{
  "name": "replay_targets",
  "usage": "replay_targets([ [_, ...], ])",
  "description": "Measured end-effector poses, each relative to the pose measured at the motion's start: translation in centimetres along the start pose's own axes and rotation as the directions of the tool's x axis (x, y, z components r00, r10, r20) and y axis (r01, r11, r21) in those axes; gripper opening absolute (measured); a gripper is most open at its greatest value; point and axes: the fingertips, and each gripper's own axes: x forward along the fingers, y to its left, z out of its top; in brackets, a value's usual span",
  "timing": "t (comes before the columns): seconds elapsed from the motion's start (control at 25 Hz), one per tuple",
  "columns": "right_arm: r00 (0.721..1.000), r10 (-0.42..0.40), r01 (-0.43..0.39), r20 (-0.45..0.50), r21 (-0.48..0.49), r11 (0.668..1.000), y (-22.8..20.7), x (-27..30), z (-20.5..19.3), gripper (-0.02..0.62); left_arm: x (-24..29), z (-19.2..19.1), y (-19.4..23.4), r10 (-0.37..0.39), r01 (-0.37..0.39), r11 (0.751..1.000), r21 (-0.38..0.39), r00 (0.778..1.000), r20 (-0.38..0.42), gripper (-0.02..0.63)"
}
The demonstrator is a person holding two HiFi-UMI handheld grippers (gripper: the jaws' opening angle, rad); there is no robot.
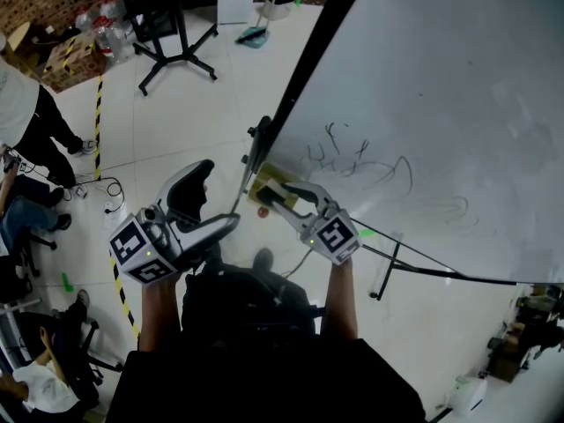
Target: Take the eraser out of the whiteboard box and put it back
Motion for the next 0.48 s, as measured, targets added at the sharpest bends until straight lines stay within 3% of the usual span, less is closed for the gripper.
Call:
replay_targets([
  [0.48, 0.998, 0.022, -0.024, -0.054, -0.035, 0.999, 0.4, 1.7, -2.4, 0.164, -0.1, -0.3, 0.2, 0.010, -0.010, 1.000, -0.001, 1.000, -0.015, 0.414],
])
